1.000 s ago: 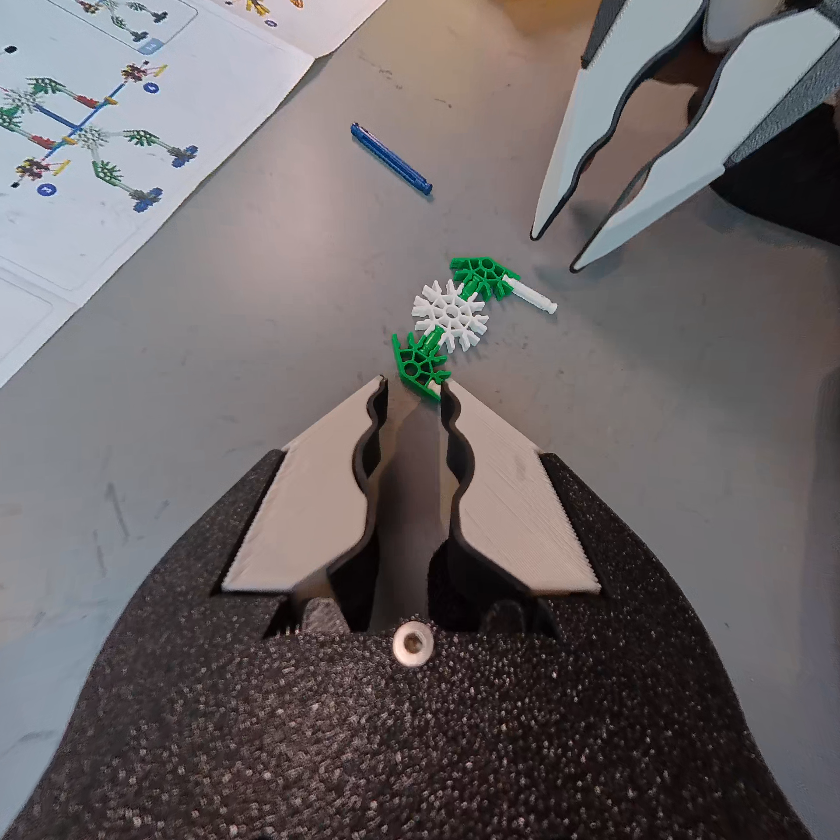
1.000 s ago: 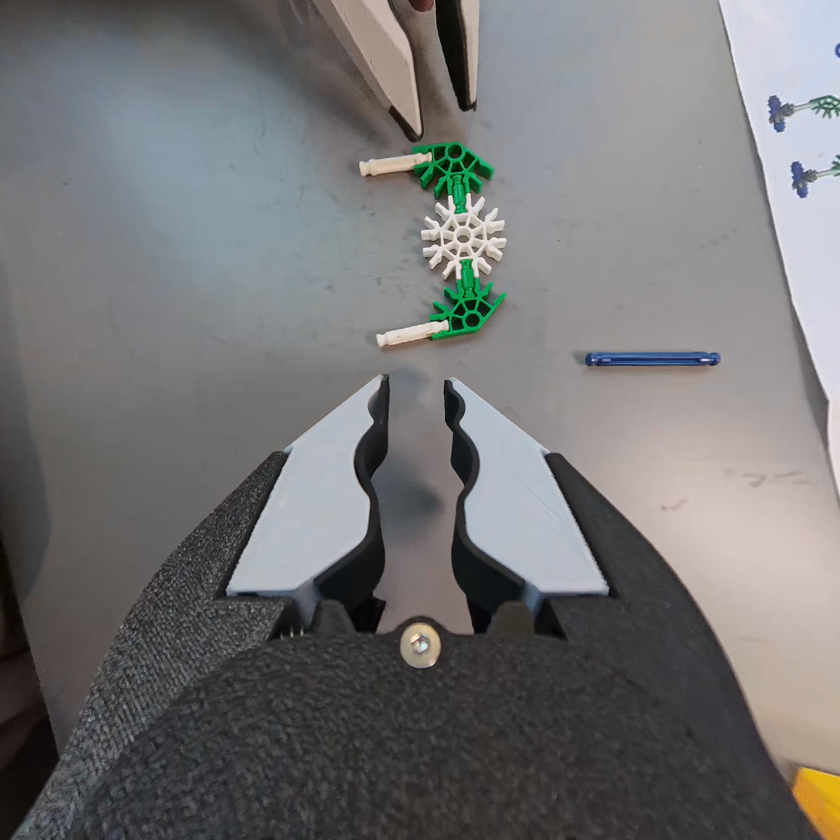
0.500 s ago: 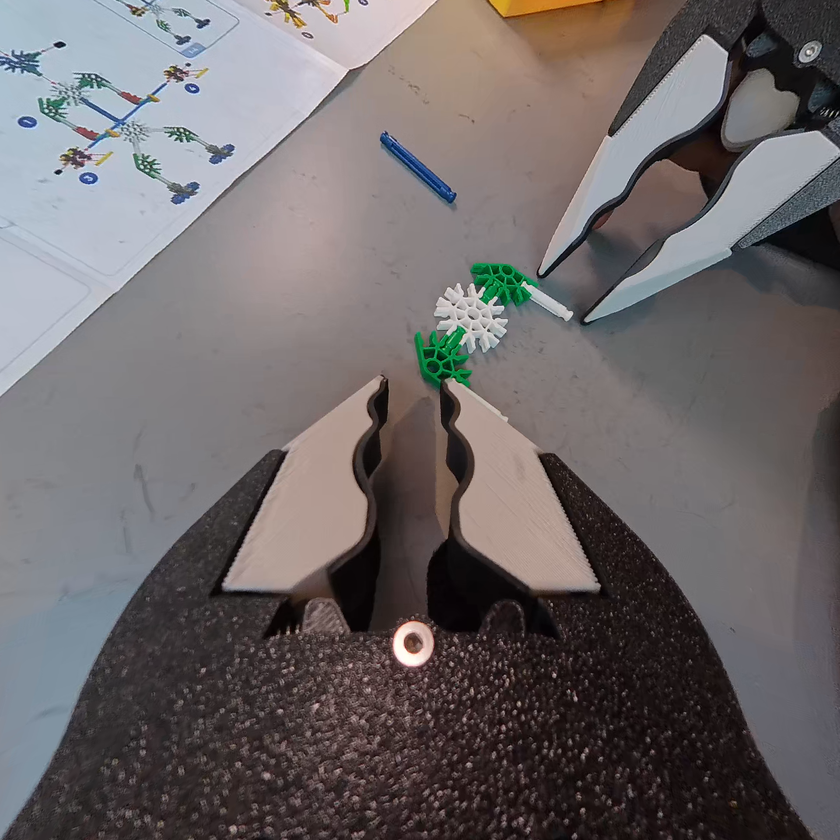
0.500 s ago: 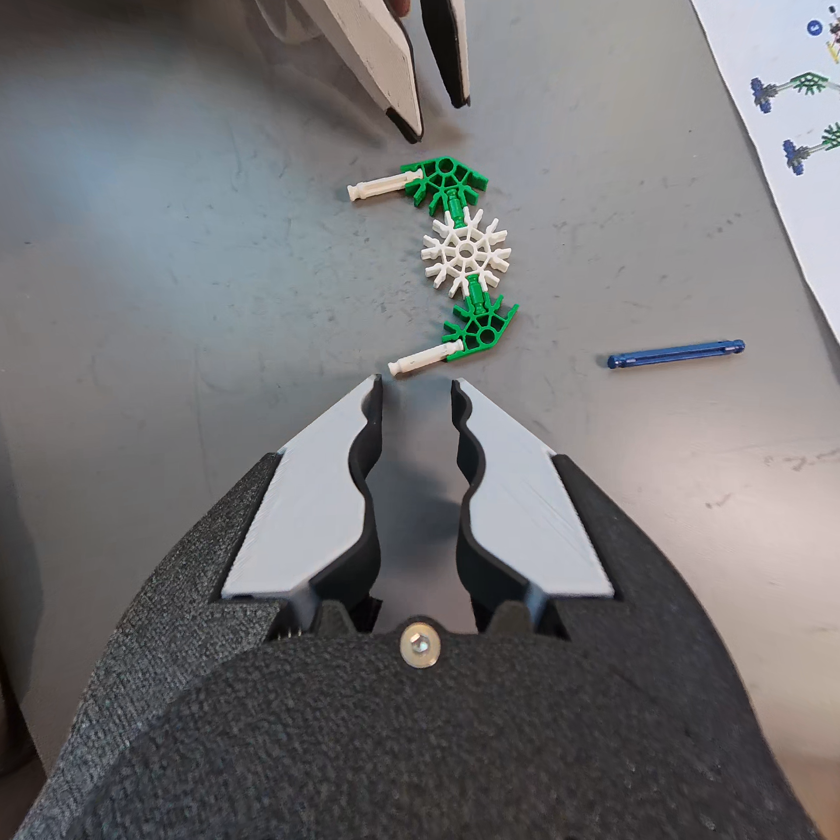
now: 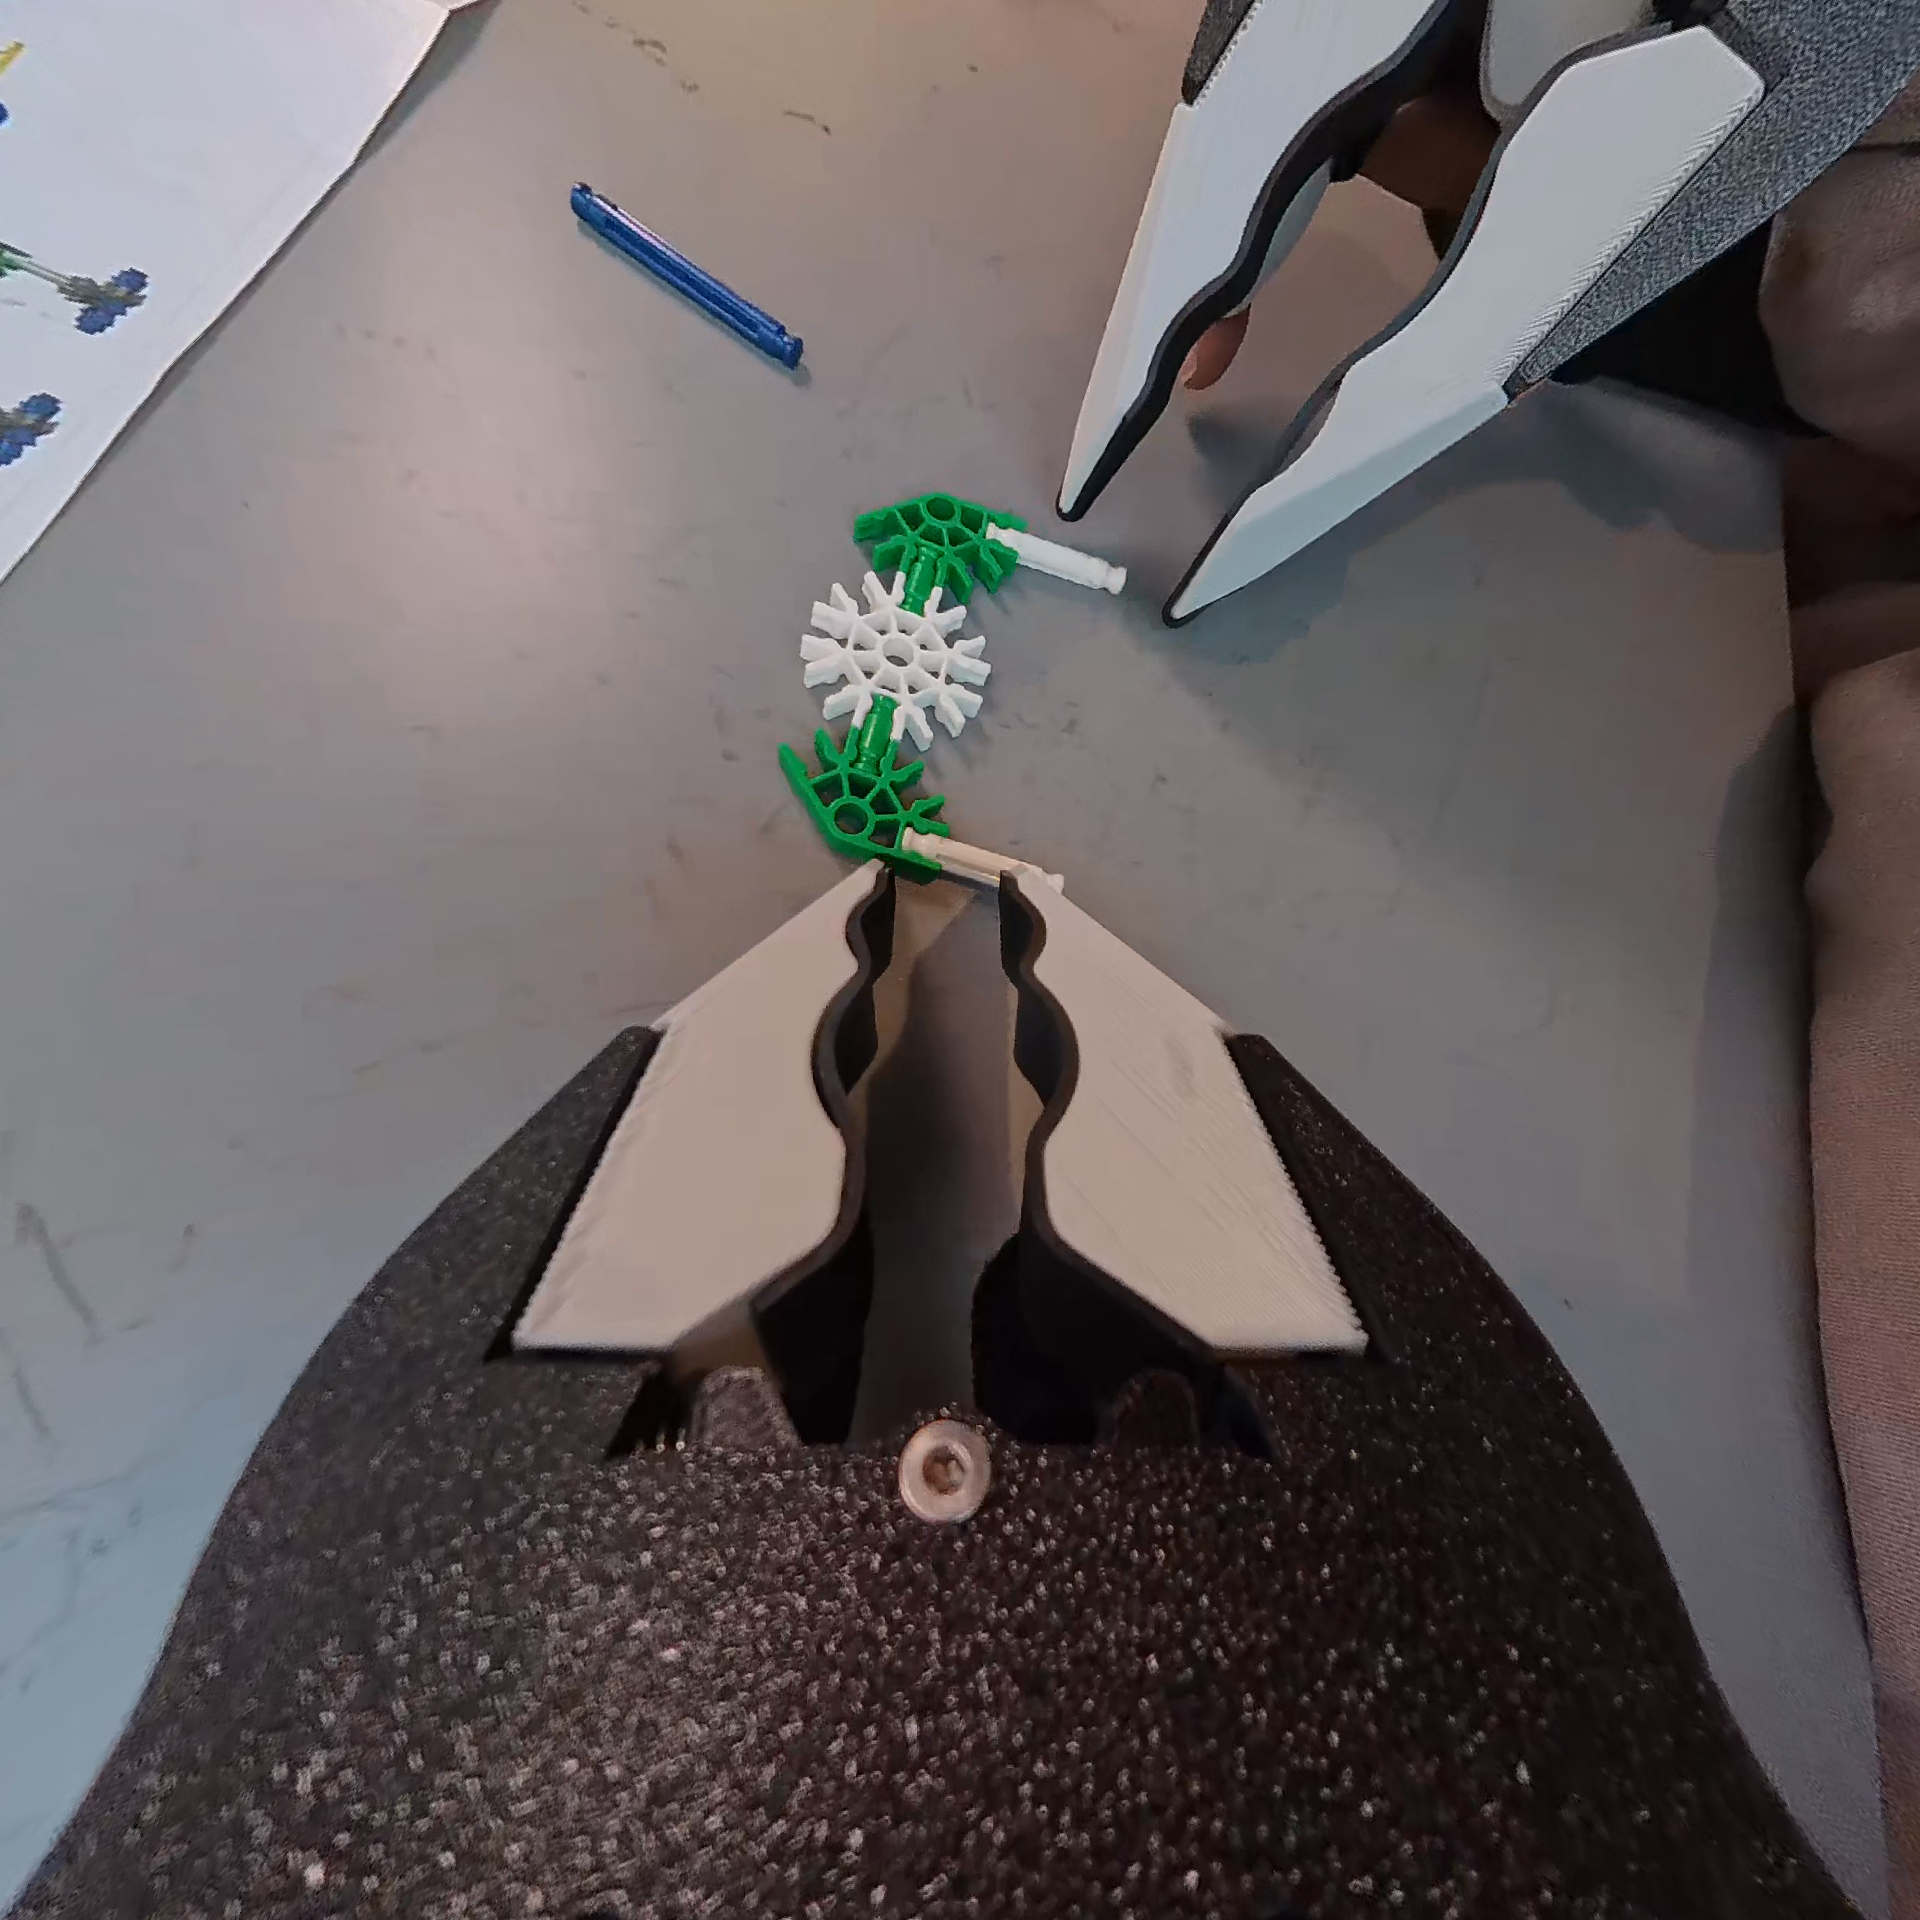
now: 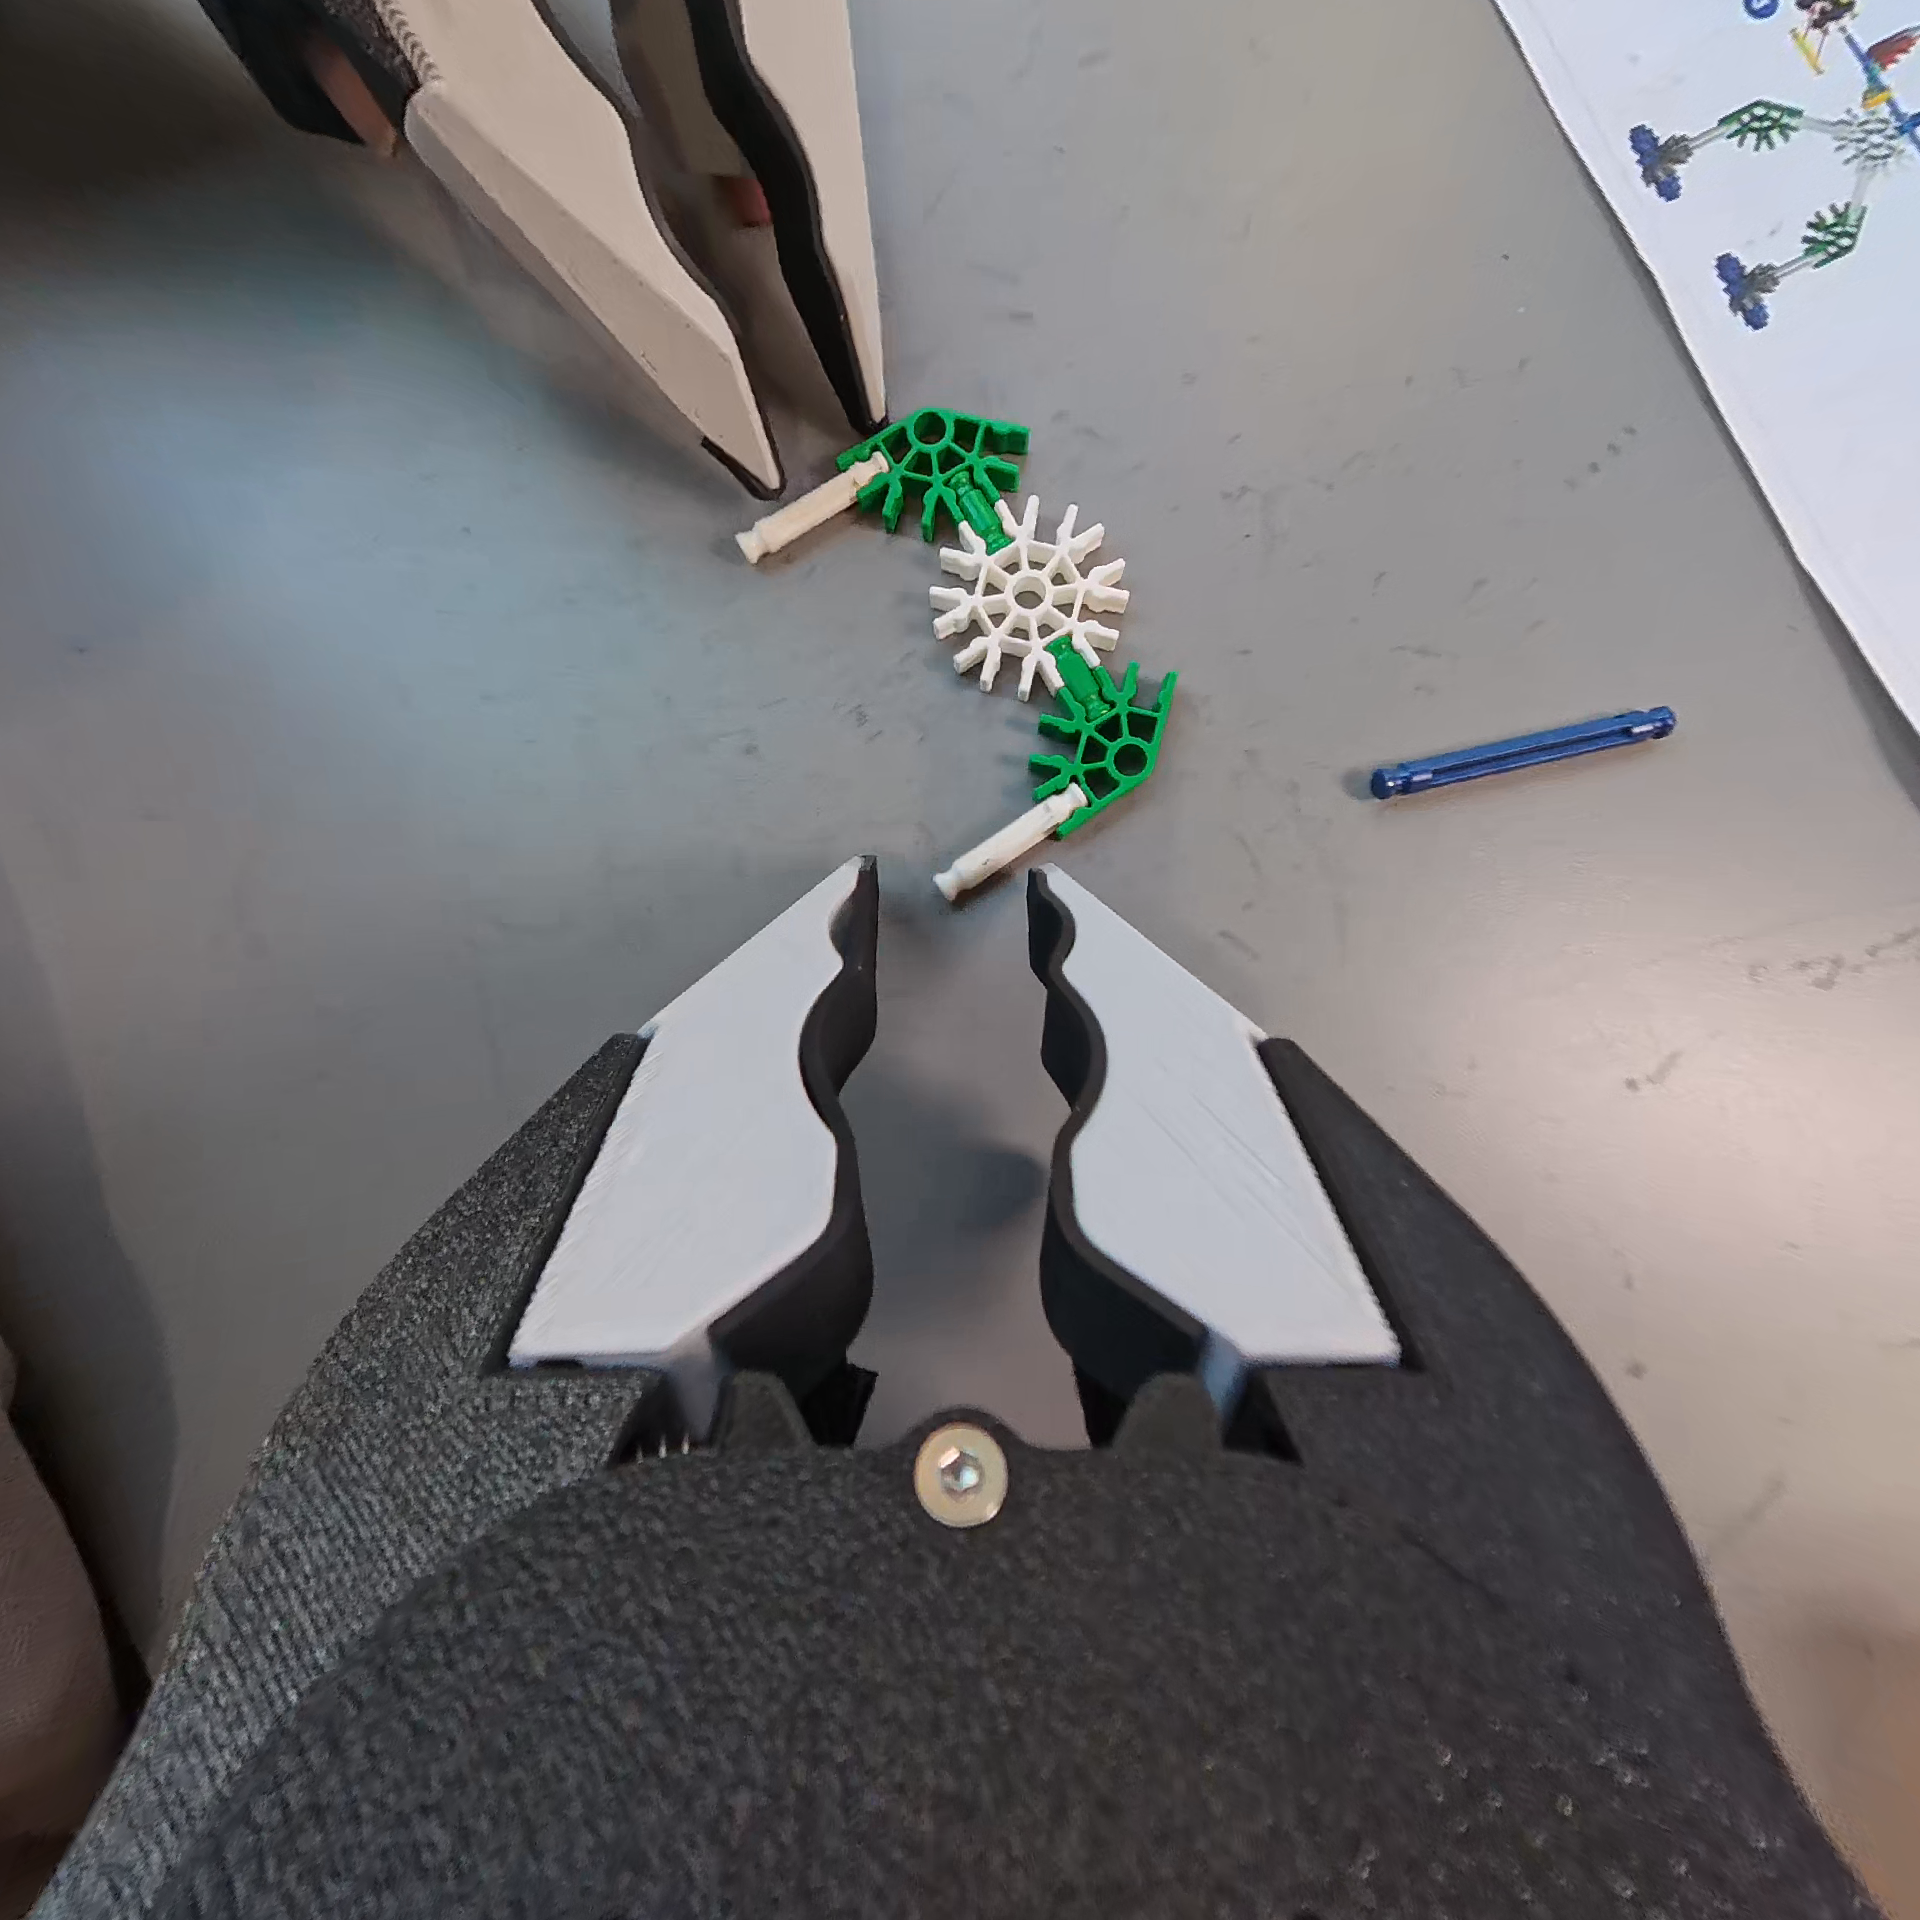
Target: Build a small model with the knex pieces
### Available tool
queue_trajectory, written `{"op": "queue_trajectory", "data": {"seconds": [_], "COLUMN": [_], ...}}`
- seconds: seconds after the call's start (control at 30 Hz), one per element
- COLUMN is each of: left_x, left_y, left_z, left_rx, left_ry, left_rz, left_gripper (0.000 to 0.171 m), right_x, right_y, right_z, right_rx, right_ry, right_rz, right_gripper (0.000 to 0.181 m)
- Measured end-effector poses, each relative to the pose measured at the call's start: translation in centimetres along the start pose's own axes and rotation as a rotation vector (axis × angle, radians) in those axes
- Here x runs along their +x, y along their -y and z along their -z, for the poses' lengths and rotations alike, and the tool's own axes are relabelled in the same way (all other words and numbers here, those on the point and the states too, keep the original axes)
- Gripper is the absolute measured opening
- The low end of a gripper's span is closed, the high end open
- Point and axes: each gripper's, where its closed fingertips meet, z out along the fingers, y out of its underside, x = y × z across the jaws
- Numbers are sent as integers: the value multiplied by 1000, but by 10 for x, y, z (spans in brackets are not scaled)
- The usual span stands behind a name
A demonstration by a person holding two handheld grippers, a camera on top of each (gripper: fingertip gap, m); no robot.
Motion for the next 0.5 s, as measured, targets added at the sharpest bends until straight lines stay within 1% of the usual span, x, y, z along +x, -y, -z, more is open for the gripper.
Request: {"op": "queue_trajectory", "data": {"seconds": [0.1,0.2,0.27,0.33,0.37,0.43,0.5], "left_x": [4,5,5,4,3,-1,-5], "left_y": [-1,-2,-2,-1,0,4,11], "left_z": [0,0,0,1,1,3,5], "left_rx": [-10,-13,-13,-9,-3,20,61], "left_ry": [-17,-23,-23,-17,-9,17,37], "left_rz": [-12,-15,-14,-14,-14,-8,2], "left_gripper": [19,19,19,19,19,19,23], "right_x": [3,8,8,6,5,5,6], "right_y": [1,-2,-2,-1,-1,-2,-3], "right_z": [-2,-4,-4,-4,-4,-4,-3], "right_rx": [11,2,-1,-3,-3,-2,2], "right_ry": [-24,-66,-75,-72,-70,-74,-77], "right_rz": [-34,-52,-53,-47,-41,-37,-27], "right_gripper": [27,20,20,14,10,9,6]}}
